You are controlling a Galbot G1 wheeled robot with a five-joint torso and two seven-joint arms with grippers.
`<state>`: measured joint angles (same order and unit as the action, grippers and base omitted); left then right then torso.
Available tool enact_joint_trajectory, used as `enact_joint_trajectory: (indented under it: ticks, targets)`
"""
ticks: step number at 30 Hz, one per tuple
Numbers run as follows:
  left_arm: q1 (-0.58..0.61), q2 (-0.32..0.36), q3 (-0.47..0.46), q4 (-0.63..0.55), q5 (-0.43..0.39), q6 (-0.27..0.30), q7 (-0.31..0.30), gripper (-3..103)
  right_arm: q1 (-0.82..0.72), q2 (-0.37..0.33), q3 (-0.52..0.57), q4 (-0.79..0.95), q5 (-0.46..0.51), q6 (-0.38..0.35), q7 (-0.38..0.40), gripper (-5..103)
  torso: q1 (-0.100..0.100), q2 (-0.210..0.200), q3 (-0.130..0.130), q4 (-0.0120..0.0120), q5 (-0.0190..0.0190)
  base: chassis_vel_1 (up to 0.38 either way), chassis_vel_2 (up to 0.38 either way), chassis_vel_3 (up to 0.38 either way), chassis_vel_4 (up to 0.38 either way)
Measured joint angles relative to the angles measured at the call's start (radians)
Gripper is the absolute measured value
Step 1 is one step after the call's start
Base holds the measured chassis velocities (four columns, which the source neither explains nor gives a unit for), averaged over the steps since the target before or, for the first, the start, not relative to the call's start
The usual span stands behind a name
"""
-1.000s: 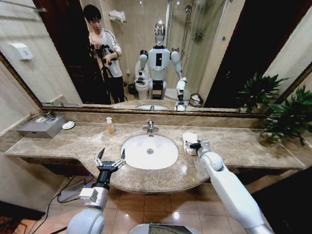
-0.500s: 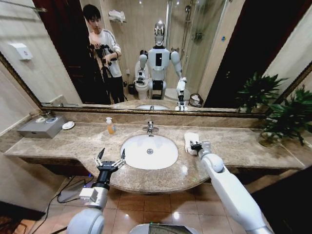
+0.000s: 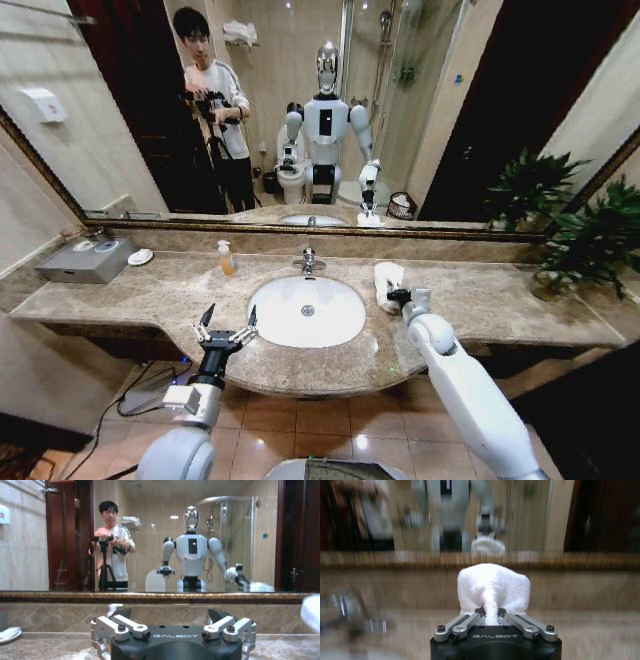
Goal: Pick up the towel from the sink counter and wipe the mirror surface.
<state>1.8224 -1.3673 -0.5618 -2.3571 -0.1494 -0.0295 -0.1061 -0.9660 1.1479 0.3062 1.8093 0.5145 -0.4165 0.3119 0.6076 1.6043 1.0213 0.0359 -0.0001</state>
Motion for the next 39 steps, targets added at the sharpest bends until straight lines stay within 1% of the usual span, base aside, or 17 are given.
enact_joint_trajectory:
  ticks: [2,3,5,7,8,10,11,13,15,16,18,20,21,24,29,33,39]
  targets:
    - [0.000,0.000,0.000,0.000,0.000,0.000,0.000,100,0.008,0.010,0.007,0.047,-0.009,0.041,0.011,9,0.000,0.000,0.000,-0.0002,-0.0001,0.000,0.000,0.000,0.000]
    - [0.000,0.000,0.000,0.000,0.000,0.000,0.000,100,0.008,0.010,0.007,0.047,-0.009,0.041,0.011,9,0.000,0.000,0.000,-0.0002,-0.0001,0.000,0.000,0.000,0.000]
    - [0.000,0.000,0.000,0.000,0.000,0.000,0.000,100,0.062,0.025,0.000,0.099,-0.003,0.078,0.041,9,0.000,0.000,0.000,-0.0002,-0.0001,0.000,0.000,0.000,0.000]
    - [0.000,0.000,0.000,0.000,0.000,0.000,0.000,100,0.086,0.029,-0.007,0.107,0.004,0.082,0.053,9,0.000,0.000,0.000,-0.0001,-0.0001,0.000,0.000,0.000,0.000]
    - [0.000,0.000,0.000,0.000,0.000,0.000,0.000,100,0.161,0.038,-0.023,0.112,0.023,0.086,0.074,9,0.000,0.000,0.000,0.0000,0.0000,0.000,0.000,0.000,0.000]
    - [0.000,0.000,0.000,0.000,0.000,0.000,0.000,100,0.245,0.049,-0.035,0.100,0.032,0.091,0.081,9,0.000,0.000,0.000,0.0004,-0.0002,0.000,0.000,0.000,0.000]
    - [0.000,0.000,0.000,0.000,0.000,0.000,0.000,100,0.245,0.049,-0.035,0.100,0.032,0.091,0.081,9,0.000,0.000,0.000,0.0004,-0.0002,0.000,0.000,0.000,0.000]
    - [0.000,0.000,0.000,0.000,0.000,0.000,0.000,100,0.377,0.070,-0.045,0.033,0.035,0.097,0.062,9,0.000,0.000,0.000,0.0004,0.0000,0.000,0.000,0.000,0.000]
    - [0.000,0.000,0.000,0.000,0.000,0.000,0.000,100,0.432,0.080,-0.049,-0.006,0.031,0.105,0.038,9,0.000,0.000,0.000,0.0003,0.0000,0.000,0.000,0.000,0.000]
    - [0.000,0.000,0.000,0.000,0.000,0.000,0.000,100,0.497,0.093,-0.054,-0.060,0.017,0.114,0.000,9,0.000,0.000,0.000,-0.0001,-0.0002,0.000,0.000,0.000,0.000]
    - [0.000,0.000,0.000,0.000,0.000,0.000,0.000,100,0.528,0.100,-0.057,-0.085,0.011,0.119,-0.016,9,0.000,0.000,0.000,-0.0001,0.0001,0.000,0.000,0.000,0.000]
    - [0.000,0.000,0.000,0.000,0.000,0.000,0.000,100,0.621,0.133,-0.066,-0.156,0.001,0.126,-0.050,9,0.000,0.000,0.000,0.0000,-0.0006,0.000,0.000,0.000,0.000]
    - [0.000,0.000,0.000,0.000,0.000,0.000,0.000,100,0.621,0.133,-0.066,-0.156,0.001,0.126,-0.050,9,0.000,0.000,0.000,0.0000,-0.0006,0.000,0.000,0.000,0.000]
    - [0.000,0.000,0.000,0.000,0.000,0.000,0.000,100,0.667,0.177,-0.081,-0.224,-0.008,0.127,-0.069,9,0.000,0.000,0.000,0.0004,-0.0002,0.000,0.000,0.000,0.000]
    - [0.000,0.000,0.000,0.000,0.000,0.000,0.000,100,0.626,0.208,-0.093,-0.299,-0.042,0.143,-0.111,9,0.000,0.000,0.000,0.0000,-0.0001,0.000,0.000,0.000,0.000]
    - [0.000,0.000,0.000,0.000,0.000,0.000,0.000,100,0.568,0.211,-0.102,-0.340,-0.065,0.159,-0.144,9,0.000,0.000,0.000,-0.0002,0.0001,0.000,0.000,0.000,0.000]
    - [0.000,0.000,0.000,0.000,0.000,0.000,0.000,100,0.575,0.195,-0.106,-0.367,-0.076,0.169,-0.162,9,0.000,0.000,0.000,0.0000,0.0003,0.000,0.000,0.000,0.000]
